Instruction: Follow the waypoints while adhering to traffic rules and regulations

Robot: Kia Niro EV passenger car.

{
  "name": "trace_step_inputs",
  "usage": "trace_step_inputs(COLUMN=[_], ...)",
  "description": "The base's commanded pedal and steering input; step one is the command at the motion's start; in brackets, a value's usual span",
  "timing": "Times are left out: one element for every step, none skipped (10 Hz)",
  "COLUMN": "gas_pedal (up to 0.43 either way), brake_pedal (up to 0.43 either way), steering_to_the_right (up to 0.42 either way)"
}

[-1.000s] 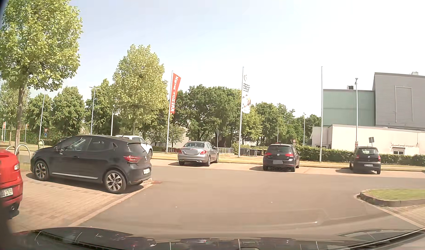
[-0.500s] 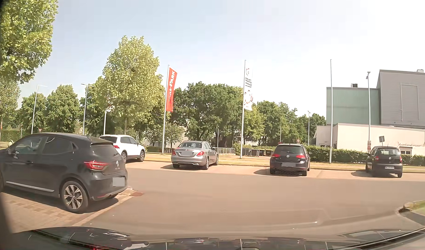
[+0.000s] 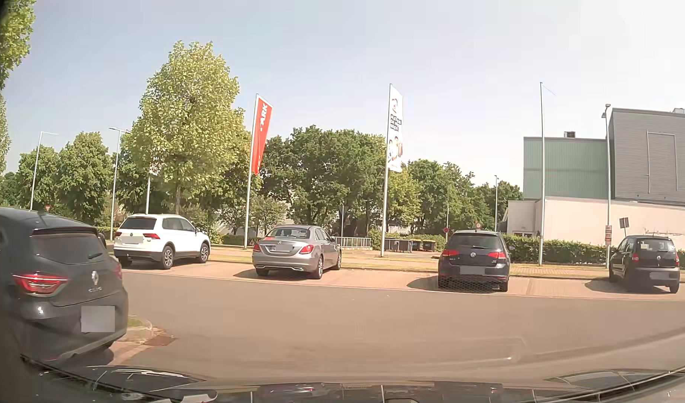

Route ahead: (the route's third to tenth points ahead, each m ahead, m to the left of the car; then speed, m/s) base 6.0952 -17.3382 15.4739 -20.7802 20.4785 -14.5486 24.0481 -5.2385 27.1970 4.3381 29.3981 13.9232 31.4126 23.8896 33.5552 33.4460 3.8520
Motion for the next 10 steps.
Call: trace_step_inputs(gas_pedal=[0.000, 0.000, 0.000, 0.000, 0.000, 0.000, 0.000, 0.000, 0.000, 0.000], brake_pedal=[0.140, 0.165, 0.177, 0.177, 0.171, 0.152, 0.000, 0.000, 0.000, 0.000], steering_to_the_right=[0.163, 0.218, 0.298, 0.354, 0.401, 0.435, 0.474, 0.507, 0.548, 0.585])
